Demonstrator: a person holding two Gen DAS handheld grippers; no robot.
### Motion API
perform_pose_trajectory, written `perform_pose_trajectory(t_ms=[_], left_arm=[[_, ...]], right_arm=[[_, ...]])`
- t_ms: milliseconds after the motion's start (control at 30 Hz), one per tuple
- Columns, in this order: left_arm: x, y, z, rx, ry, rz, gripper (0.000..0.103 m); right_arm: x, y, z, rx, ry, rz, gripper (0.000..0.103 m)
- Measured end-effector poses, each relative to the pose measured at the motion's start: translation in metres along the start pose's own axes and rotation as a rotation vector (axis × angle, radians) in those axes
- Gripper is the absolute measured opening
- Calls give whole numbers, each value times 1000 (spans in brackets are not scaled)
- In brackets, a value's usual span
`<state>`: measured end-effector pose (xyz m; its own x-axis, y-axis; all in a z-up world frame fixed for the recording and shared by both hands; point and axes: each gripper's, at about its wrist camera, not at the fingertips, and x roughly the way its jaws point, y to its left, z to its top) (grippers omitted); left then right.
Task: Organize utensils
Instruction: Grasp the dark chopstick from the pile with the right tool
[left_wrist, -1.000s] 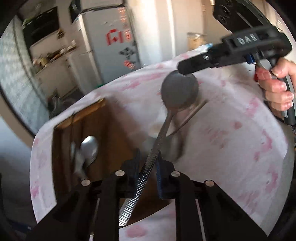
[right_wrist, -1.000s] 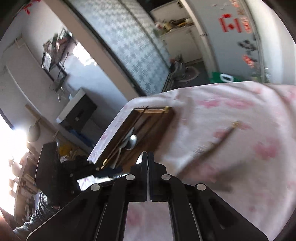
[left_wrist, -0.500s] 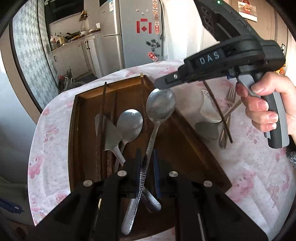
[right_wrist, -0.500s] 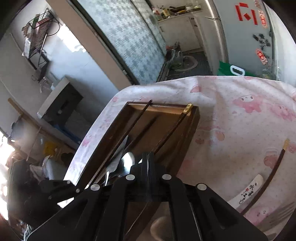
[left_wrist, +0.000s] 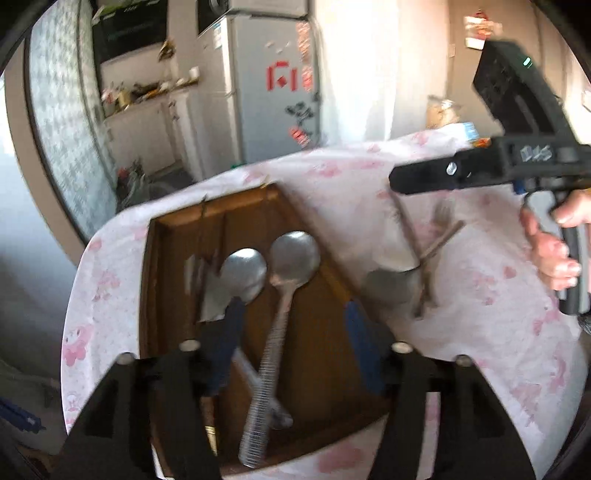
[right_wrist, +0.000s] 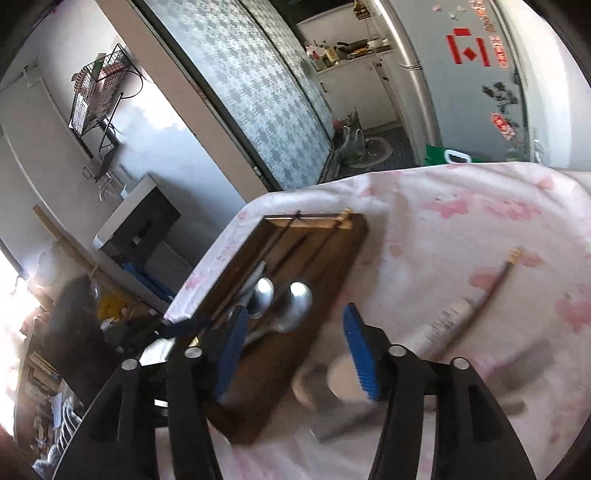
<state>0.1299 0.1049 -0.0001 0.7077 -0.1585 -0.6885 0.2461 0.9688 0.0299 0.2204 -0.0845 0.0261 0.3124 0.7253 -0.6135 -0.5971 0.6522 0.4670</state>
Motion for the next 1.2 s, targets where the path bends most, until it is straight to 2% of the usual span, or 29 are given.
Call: perform_pose_trajectory(t_ms=[33, 133, 333, 633, 800, 833, 867, 933, 1133, 1200], left_arm=[[-4, -6, 1, 8, -7, -12, 76], [-10, -25, 1, 39, -12, -53, 80], [1, -65, -4, 106, 13, -120, 82], [25, -105, -13, 184, 56, -195, 82], [29, -110, -12, 190, 62, -200, 82], [31, -111, -12, 193, 65, -199, 79], [34, -112, -13, 196, 75, -200, 69], [41, -112, -11, 186, 97, -187, 56], [59, -111, -2, 169, 115, -147, 55], [66, -111, 1, 175, 131, -134, 51]], right_arm=[[-11, -6, -3, 4, -8, -13, 57], [-39, -26, -10, 44, -34, -55, 59], [-78, -71, -28, 140, -83, -114, 65], [-64, -104, -55, 208, -2, -148, 65], [-67, -115, -53, 259, -59, -99, 65], [-68, -115, -52, 256, -67, -90, 65], [-68, -114, -52, 250, -74, -83, 65], [-65, -112, -51, 239, -72, -73, 65], [-57, -110, -53, 225, -62, -74, 65], [-56, -111, -54, 227, -63, -72, 65]])
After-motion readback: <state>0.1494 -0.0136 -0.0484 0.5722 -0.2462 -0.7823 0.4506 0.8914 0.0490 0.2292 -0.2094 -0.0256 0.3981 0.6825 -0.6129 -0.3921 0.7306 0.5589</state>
